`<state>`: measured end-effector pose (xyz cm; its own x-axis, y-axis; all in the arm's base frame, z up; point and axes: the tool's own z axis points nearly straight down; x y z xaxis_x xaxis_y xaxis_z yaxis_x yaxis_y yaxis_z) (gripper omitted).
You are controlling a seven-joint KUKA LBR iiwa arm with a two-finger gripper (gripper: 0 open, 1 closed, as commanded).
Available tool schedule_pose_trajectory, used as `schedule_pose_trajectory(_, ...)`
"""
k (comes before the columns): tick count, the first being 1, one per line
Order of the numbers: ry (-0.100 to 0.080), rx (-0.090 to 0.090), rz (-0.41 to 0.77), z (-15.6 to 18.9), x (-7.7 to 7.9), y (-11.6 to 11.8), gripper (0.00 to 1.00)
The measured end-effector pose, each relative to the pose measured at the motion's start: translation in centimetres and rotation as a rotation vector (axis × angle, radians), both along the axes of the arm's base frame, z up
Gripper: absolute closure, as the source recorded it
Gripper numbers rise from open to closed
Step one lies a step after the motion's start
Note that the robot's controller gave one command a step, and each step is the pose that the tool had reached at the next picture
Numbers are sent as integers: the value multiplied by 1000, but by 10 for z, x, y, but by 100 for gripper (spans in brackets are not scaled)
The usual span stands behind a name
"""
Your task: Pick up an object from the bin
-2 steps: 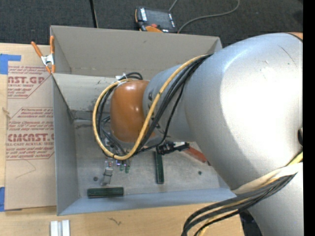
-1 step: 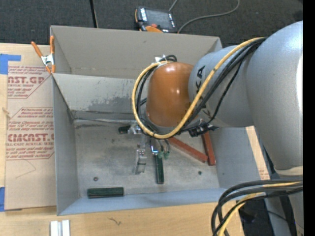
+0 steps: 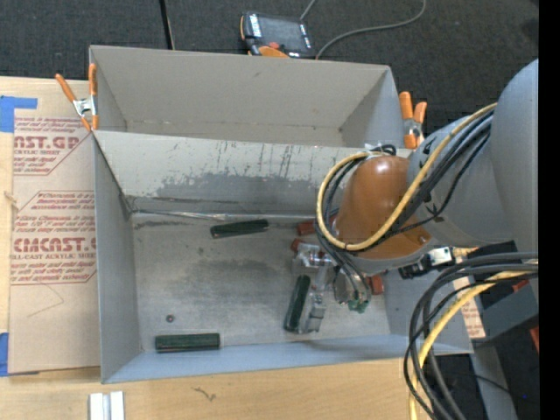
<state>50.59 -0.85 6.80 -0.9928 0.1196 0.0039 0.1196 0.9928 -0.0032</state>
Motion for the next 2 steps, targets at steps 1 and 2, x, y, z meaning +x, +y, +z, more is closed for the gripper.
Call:
schedule_pose_trajectory(1,-12,1,306,3,-15,-51,0)
schedule_pose_trajectory(2,-10,8,344,2,-14,43,0)
